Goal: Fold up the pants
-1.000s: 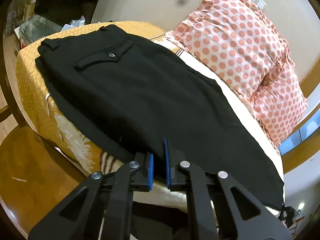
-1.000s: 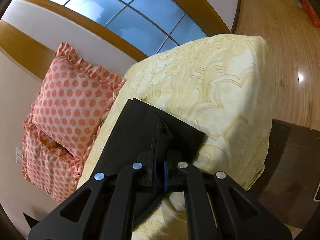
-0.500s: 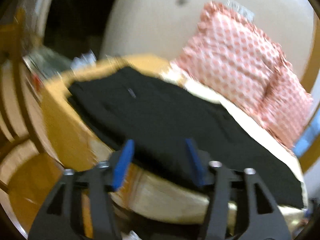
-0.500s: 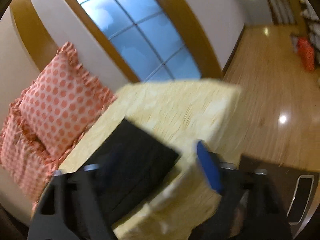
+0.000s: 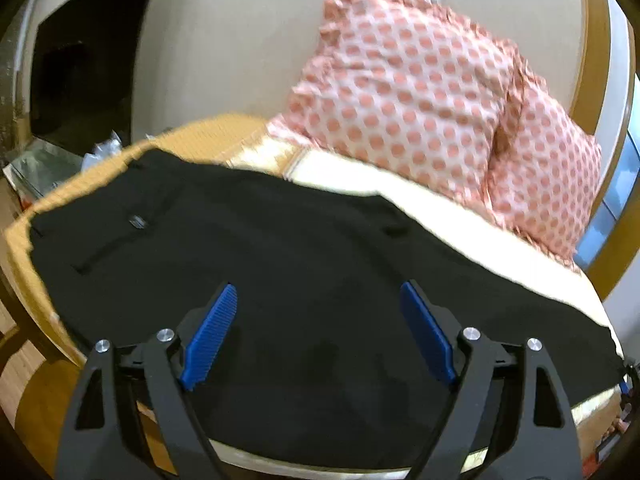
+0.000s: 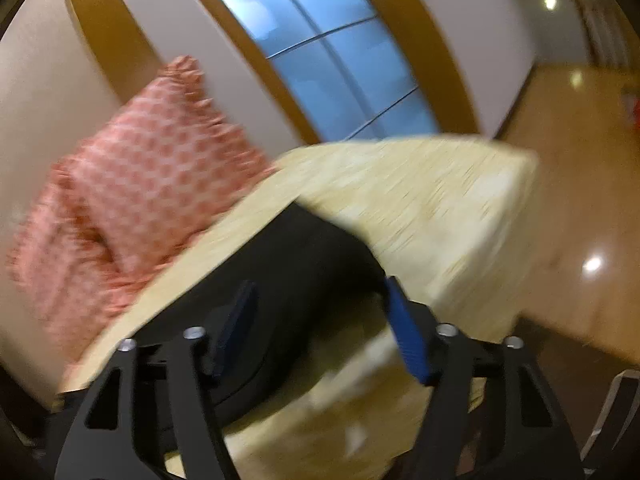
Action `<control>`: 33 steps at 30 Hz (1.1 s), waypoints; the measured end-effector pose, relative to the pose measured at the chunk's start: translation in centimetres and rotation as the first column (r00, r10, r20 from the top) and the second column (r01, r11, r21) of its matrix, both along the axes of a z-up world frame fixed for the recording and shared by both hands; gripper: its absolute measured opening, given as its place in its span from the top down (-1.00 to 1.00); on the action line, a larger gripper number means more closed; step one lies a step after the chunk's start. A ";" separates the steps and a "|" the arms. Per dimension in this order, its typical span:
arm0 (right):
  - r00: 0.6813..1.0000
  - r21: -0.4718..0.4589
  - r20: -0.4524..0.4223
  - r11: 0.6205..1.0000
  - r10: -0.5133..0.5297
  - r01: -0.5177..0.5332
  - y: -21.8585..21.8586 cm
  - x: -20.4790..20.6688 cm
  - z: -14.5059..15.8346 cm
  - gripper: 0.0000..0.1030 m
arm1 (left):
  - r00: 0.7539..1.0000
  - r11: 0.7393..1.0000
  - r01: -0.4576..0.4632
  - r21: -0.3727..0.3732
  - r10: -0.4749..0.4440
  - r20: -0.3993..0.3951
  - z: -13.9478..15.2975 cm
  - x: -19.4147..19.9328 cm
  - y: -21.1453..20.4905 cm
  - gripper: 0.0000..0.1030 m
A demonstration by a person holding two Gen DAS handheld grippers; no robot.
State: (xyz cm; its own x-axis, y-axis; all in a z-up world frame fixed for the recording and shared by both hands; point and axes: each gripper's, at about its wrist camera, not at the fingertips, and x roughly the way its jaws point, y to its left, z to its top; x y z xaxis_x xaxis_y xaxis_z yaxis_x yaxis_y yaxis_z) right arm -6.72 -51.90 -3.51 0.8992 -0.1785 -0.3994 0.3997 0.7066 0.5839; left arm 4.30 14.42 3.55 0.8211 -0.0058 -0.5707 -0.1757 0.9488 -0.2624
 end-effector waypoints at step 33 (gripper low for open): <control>0.482 -0.173 -0.221 0.453 0.848 -0.875 41.4 15.1 4.3 0.89 | 0.993 0.993 0.118 0.027 -0.118 0.017 -2.8 -0.8 -1.5 -0.96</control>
State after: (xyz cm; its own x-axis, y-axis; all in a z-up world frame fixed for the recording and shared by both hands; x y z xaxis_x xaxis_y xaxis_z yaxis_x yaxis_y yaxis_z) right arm 8.41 -10.54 0.76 0.6085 0.5707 -0.5514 -0.4527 0.8203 0.3495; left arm 3.54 12.88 0.77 0.8260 -0.0888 -0.5566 -0.0574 0.9691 -0.2398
